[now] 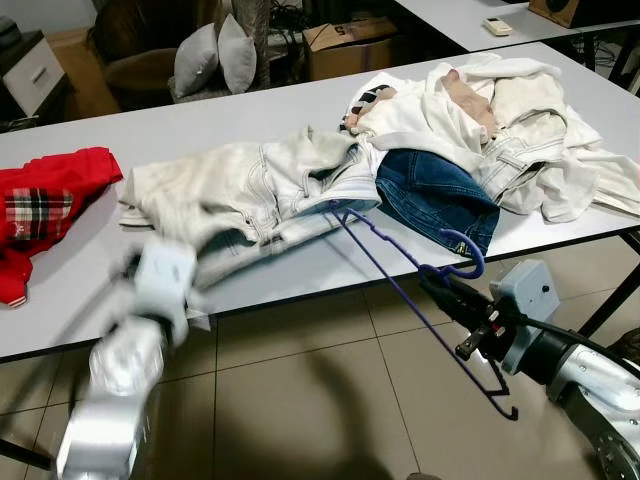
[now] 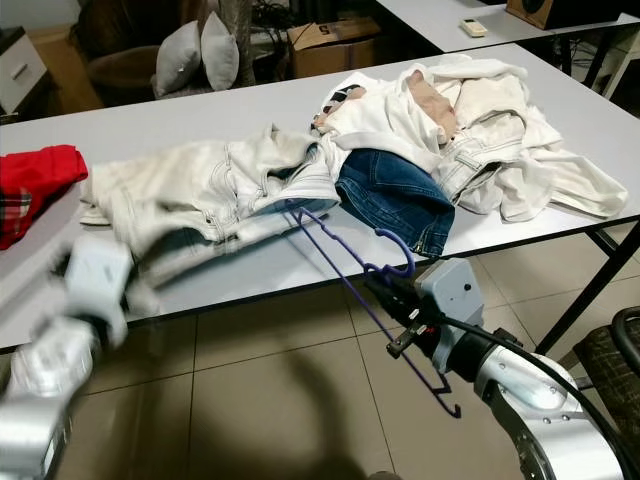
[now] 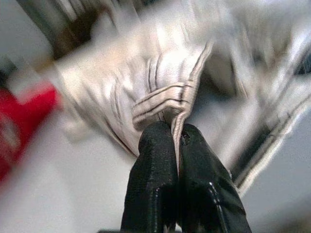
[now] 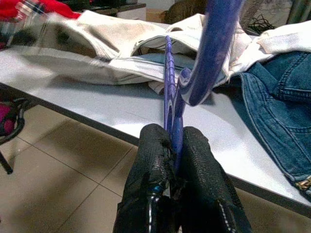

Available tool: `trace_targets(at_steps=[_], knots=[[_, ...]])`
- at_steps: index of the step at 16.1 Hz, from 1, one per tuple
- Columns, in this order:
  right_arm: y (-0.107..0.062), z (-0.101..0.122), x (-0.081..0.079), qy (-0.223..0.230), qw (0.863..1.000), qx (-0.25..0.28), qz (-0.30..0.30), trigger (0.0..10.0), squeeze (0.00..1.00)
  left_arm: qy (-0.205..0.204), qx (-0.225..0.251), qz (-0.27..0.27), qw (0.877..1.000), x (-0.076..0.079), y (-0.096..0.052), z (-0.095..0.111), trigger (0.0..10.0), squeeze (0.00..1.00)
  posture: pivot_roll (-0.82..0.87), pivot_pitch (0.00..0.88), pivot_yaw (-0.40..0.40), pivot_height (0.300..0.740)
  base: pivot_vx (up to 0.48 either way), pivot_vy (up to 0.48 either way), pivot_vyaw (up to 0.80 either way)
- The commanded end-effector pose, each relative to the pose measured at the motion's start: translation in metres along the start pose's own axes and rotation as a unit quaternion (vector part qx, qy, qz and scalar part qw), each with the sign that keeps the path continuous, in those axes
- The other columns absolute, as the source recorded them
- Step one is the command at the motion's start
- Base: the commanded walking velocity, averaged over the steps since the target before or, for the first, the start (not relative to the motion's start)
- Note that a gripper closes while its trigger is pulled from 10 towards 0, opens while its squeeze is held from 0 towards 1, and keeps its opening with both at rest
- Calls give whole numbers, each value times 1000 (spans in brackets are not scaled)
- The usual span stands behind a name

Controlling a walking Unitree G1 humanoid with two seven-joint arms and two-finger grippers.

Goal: Hang hanger

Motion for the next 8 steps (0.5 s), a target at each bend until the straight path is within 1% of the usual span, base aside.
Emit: trace_targets(at_steps=[1, 2, 3, 4, 5, 6, 8], knots=[[0, 1, 8, -4, 1000, -5, -15, 10000, 0, -3, -11, -16, 1000, 3, -2, -4, 10000, 698, -134, 0, 113, 740, 0, 0, 0], [0, 0, 12, -8, 1000, -10, -24, 10000, 0, -4, -7, -42, 999, 10, -7, -5, 10000, 1000, -137, 0, 114, 740, 0, 0, 0], [0, -1, 12, -10, 1000, -14, -22, 10000, 0, 0, 14, -78, 997, 12, -12, 3, 10000, 1000, -137, 0, 116, 740, 0, 0, 0], [-1, -1, 13, -12, 1000, -15, -21, 10000, 0, -5, 23, -96, 995, 12, -14, 6, 10000, 1000, -136, 0, 116, 740, 0, 0, 0], [-1, -1, 13, -12, 1000, -15, -21, 10000, 0, -5, 23, -96, 995, 12, -14, 6, 10000, 1000, -136, 0, 116, 740, 0, 0, 0], [0, 0, 14, -11, 1000, -12, -22, 10000, 0, 10, 66, -146, 987, 10, -22, 19, 10000, 1000, -135, 0, 115, 740, 0, 0, 0], [2, 1, 15, -10, 1000, -7, -22, 10000, 0, 24, 92, -196, 976, 12, -32, 27, 10000, 1000, -130, 0, 111, 740, 0, 0, 0]])
Point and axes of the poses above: a point about 5 cm out from each wrist's last joint towards the gripper, its own y axis pointing out of the wrist towards the gripper, its own z axis along the axis of the wrist's last joint, x = y × z, the point moved 4 cm from there along y, pointing out of the wrist towards the gripper, and after that the axes turned 3 degrees about -y, right-handed, at the moved point
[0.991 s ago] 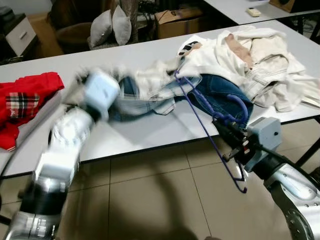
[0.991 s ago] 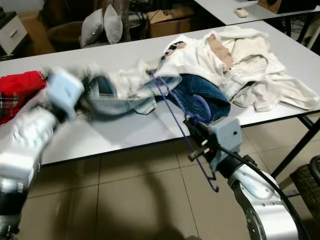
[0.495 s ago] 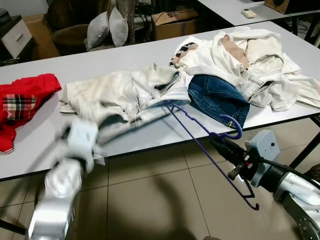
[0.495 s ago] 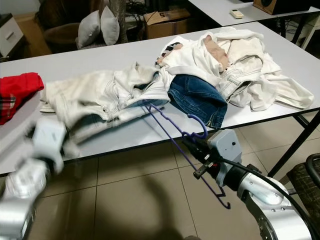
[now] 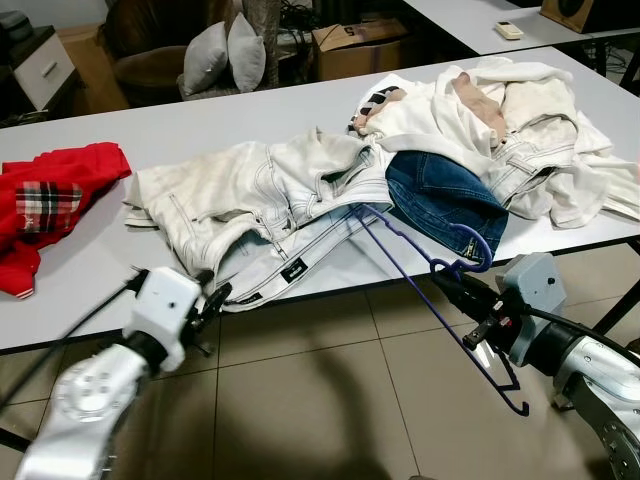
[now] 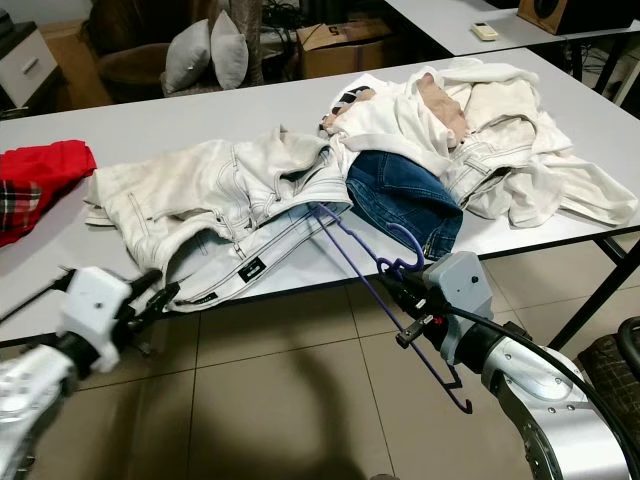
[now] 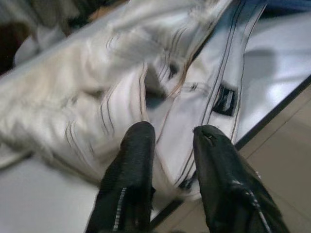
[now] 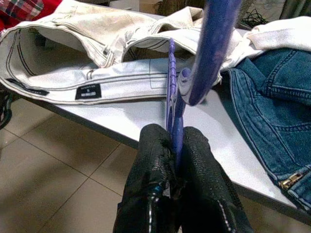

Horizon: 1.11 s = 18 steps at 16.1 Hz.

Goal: Hang hanger

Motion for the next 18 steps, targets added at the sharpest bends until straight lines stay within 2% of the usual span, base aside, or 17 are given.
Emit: trace_targets(at_steps=[1, 2, 4, 5, 6, 7, 9, 10, 11, 12, 13, 14, 16, 17, 18], knots=[[3, 6, 3, 0, 1000, 14, -1, 10000, 0, 11, 15, -35, 999, 3, -5, 8, 10000, 1000, -130, 0, 111, 740, 0, 0, 0], [4, 9, 2, 4, 1000, 23, -2, 10000, 0, 10, 27, -59, 998, 5, -6, 14, 10000, 1000, -130, 0, 111, 740, 0, 0, 0], [7, 20, 4, 16, 998, 55, -12, 10000, 0, -14, 51, -139, 989, 17, -5, 35, 10000, 1000, -133, 0, 115, 740, 0, 0, 0], [8, 28, 5, 21, 997, 75, -16, 10000, 0, -15, 70, -184, 980, 23, 4, 50, 10000, 1000, -137, 0, 114, 740, 0, 0, 0], [8, 30, 6, 22, 996, 82, -15, 10000, 0, 10, 79, -182, 980, 20, 18, 57, 10000, 1000, -136, 0, 113, 740, 0, 0, 0], [9, 32, 7, 22, 996, 85, -16, 10000, 0, 23, 83, -180, 980, 18, 26, 59, 10000, 1000, -140, 0, 113, 740, 0, 0, 0], [9, 37, 9, 26, 994, 99, -25, 10000, 0, 113, 86, -157, 977, 12, 61, 67, 10000, 1000, -154, 0, 123, 740, 0, 0, 0], [10, 40, 10, 28, 994, 106, -28, 10000, 0, 164, 80, -158, 970, 14, 81, 72, 10000, 1000, -157, 0, 126, 740, 0, 0, 0], [10, 40, 10, 29, 993, 107, -29, 10000, 0, 172, 74, -166, 968, 16, 86, 72, 10000, 1000, -158, 0, 128, 740, 0, 0, 0], [10, 41, 9, 31, 993, 109, -29, 10000, 0, 235, 31, -161, 958, 13, 108, 61, 10000, 0, -172, 0, 140, 740, 0, 0, 0], [10, 41, 9, 31, 993, 109, -29, 10000, 0, 235, 31, -161, 958, 13, 108, 61, 10000, 0, -172, 0, 140, 740, 0, 0, 0], [10, 43, 6, 31, 993, 113, -28, 10000, 0, 341, -36, -126, 931, -3, 133, 41, 10000, 0, -182, 0, 148, 740, 0, 0, 0], [8, 44, 4, 31, 993, 114, -28, 10000, 0, 377, -99, -165, 906, -6, 139, 19, 10000, 0, -196, 0, 158, 740, 0, 0, 0], [8, 44, 4, 31, 993, 114, -29, 10000, 0, 382, -122, -175, 899, -9, 139, 11, 10000, 0, -197, 0, 161, 740, 0, 0, 0], [8, 43, 5, 30, 993, 113, -30, 10000, 0, 399, -150, -164, 889, -19, 139, 6, 10000, 0, -194, 0, 159, 740, 0, 0, 0]])
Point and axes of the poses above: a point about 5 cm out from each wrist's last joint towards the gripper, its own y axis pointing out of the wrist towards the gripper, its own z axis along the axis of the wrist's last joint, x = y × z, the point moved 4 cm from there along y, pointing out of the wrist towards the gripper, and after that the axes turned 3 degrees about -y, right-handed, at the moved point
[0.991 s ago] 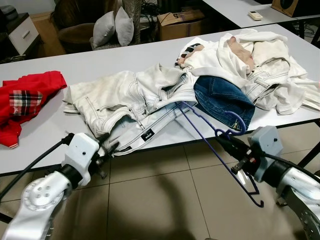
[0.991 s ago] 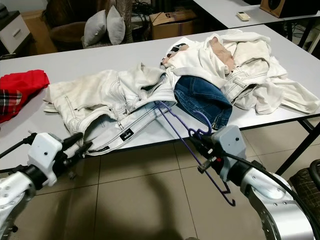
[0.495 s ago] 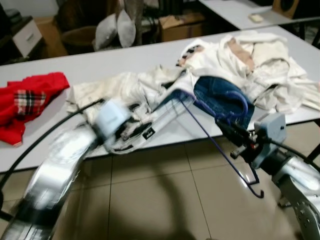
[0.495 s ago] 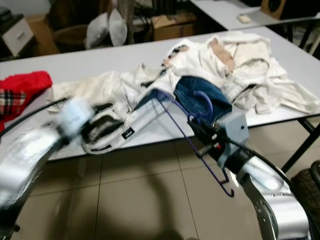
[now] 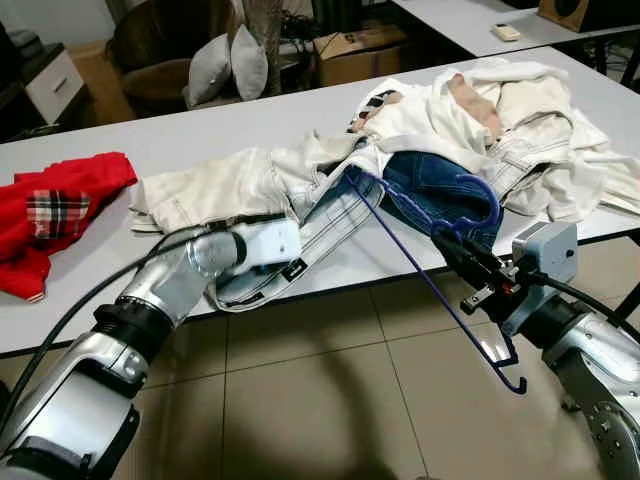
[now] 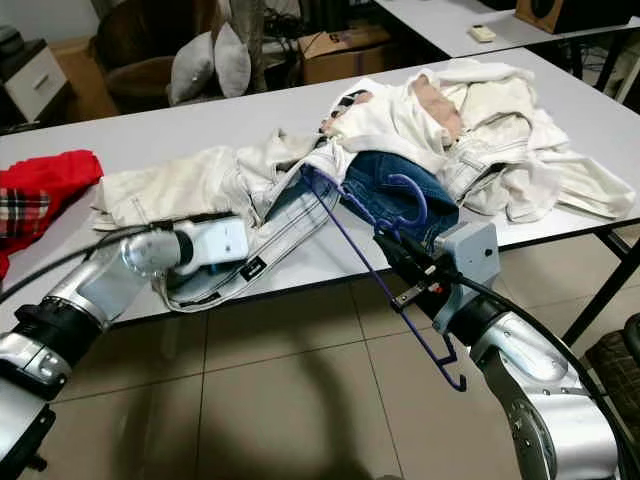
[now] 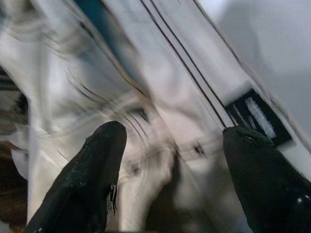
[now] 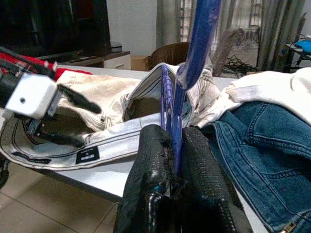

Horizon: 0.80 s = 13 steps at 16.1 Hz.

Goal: Hang hanger

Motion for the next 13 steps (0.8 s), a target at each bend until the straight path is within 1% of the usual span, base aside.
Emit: trace_targets(at_steps=[1, 2, 3, 4, 5, 6, 7, 8, 9, 11, 13], knots=[[0, 9, -3, -5, 1000, 18, 2, 10000, 0, 19, -37, 8, 999, -10, -3, -13, 10000, 0, -194, 0, 159, 740, 0, 0, 0], [1, 9, -3, -5, 1000, 19, 2, 10000, 0, 29, -54, 16, 998, -14, -2, -19, 10000, 0, -193, 0, 158, 740, 0, 0, 0], [3, 9, -5, -5, 1000, 20, 2, 10000, 0, 43, -76, 21, 996, -20, -1, -28, 8941, 0, -192, 0, 159, 740, 0, 0, 0], [4, 9, -6, -6, 1000, 20, 4, 10000, 0, 43, -79, 22, 996, -22, 0, -30, 4510, 0, -192, 0, 159, 740, 0, 0, 0], [4, 9, -7, -7, 1000, 19, 6, 10000, 0, 42, -72, 44, 996, -29, 0, -27, 0, 0, -191, 0, 158, 740, 0, 0, 0], [5, 8, -8, -8, 1000, 18, 8, 10000, 0, 48, -70, 71, 994, -36, 0, -25, 0, 0, -193, 0, 157, 740, 0, 0, 0], [5, 8, -9, -9, 1000, 17, 9, 10000, 0, 49, -70, 86, 993, -40, 0, -24, 0, 0, -194, 0, 156, 740, 0, 0, 0], [4, 8, -9, -10, 1000, 16, 11, 10000, 0, 49, -74, 101, 991, -45, -1, -25, 0, 0, -193, 0, 156, 740, 0, 0, 0], [5, 7, -10, -11, 1000, 15, 11, 10000, 0, 50, -77, 103, 990, -47, 0, -26, 0, 0, -191, 0, 156, 740, 0, 0, 0], [5, 7, -11, -10, 1000, 16, 12, 10000, 0, 46, -76, 87, 992, -41, 2, -28, 0, 0, -187, 0, 158, 740, 0, 0, 0], [6, 6, -13, -11, 1000, 16, 14, 10000, 0, 33, -75, 83, 993, -39, 3, -29, 0, 0, -186, 0, 158, 740, 0, 0, 0]])
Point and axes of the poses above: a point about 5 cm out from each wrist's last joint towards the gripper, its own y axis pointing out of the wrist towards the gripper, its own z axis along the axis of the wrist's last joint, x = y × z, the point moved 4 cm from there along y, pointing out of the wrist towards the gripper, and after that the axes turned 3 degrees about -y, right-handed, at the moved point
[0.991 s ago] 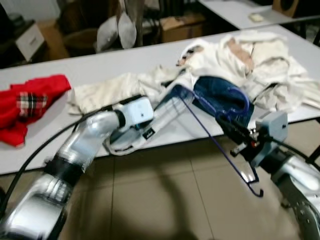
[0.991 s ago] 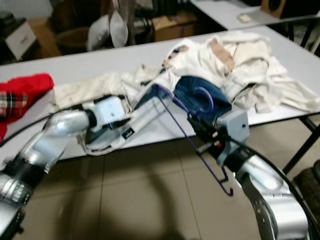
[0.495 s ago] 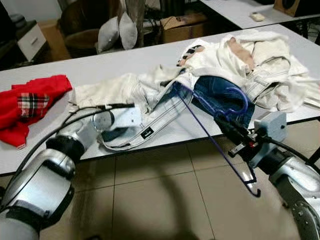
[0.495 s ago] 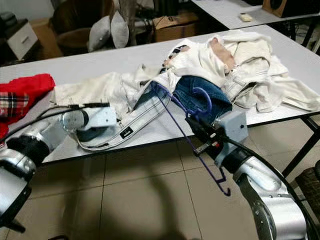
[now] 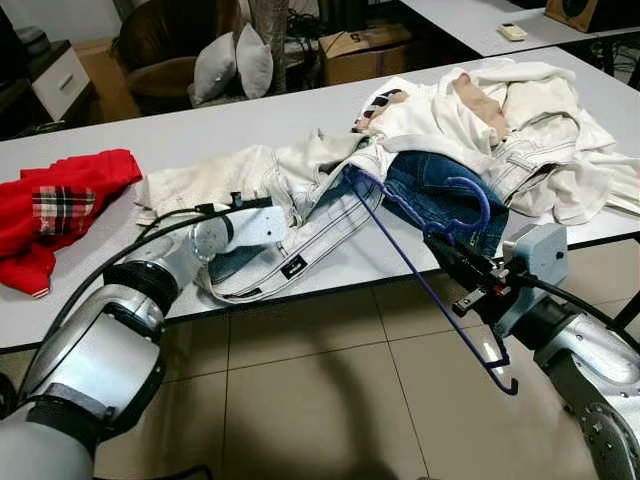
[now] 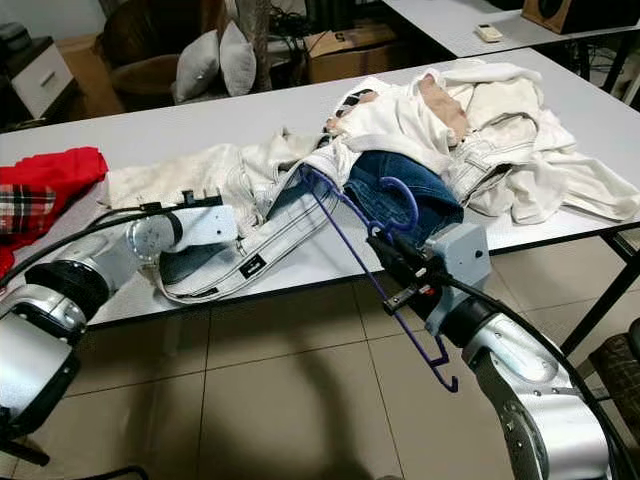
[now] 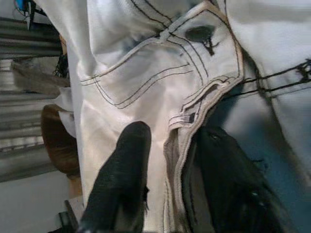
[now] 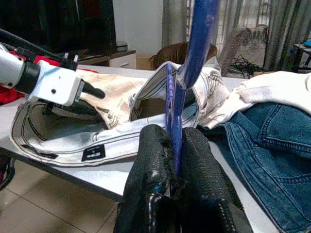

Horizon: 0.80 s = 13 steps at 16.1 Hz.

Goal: Hang hanger

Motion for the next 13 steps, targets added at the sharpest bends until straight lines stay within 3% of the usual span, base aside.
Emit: trace_targets(at_steps=[1, 4, 9, 13], knots=[[3, 8, -5, -11, 1000, 18, 7, 10000, 0, -19, -8, -4, 1000, -2, -2, -7, 0, 0, -186, 0, 161, 740, 0, 0, 0], [5, 9, -6, -14, 1000, 19, 9, 10000, 0, -44, 0, -18, 999, -1, -3, -8, 0, 0, -180, 0, 160, 740, 0, 0, 0], [0, 6, -8, -11, 1000, 16, 2, 10000, 0, -50, 5, -33, 998, 6, -3, -9, 0, 0, -185, 0, 171, 740, 0, 0, 0], [0, 6, -9, -7, 1000, 18, -1, 10000, 0, -98, 7, 5, 995, -2, -3, -10, 0, 0, -191, 0, 175, 740, 0, 0, 0]])
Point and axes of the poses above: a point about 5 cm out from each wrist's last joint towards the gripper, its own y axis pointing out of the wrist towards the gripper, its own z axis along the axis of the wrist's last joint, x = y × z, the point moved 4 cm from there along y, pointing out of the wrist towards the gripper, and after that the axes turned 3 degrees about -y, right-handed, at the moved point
